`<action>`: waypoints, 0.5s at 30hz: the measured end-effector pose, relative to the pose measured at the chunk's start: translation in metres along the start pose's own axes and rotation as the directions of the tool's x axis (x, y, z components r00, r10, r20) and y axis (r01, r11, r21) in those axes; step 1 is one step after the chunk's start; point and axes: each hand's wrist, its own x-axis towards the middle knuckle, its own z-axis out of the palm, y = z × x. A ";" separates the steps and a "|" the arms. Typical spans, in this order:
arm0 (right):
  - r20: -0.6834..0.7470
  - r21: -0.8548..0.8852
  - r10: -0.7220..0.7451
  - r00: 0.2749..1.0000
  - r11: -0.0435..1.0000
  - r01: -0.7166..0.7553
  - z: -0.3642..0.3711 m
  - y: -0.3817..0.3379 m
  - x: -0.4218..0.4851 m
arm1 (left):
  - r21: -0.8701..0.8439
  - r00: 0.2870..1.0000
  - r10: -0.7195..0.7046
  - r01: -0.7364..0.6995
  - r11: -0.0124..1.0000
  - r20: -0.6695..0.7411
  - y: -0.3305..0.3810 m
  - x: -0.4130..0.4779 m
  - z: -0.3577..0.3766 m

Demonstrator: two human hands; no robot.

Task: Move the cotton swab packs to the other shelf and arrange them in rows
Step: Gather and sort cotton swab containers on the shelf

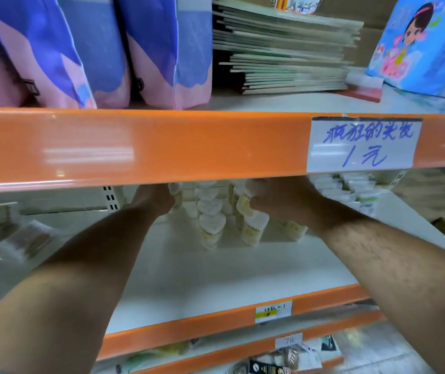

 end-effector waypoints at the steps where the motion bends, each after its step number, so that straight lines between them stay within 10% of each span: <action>1: -0.056 0.037 -0.021 0.998 0.999 0.023 0.001 0.000 0.001 | 0.012 1.000 0.001 -0.001 1.000 -0.003 0.001 0.001 0.001; 15: -0.115 0.146 -0.002 0.993 0.989 0.019 0.010 0.009 -0.002 | 0.082 1.000 -0.028 0.027 0.996 0.012 0.007 0.001 -0.001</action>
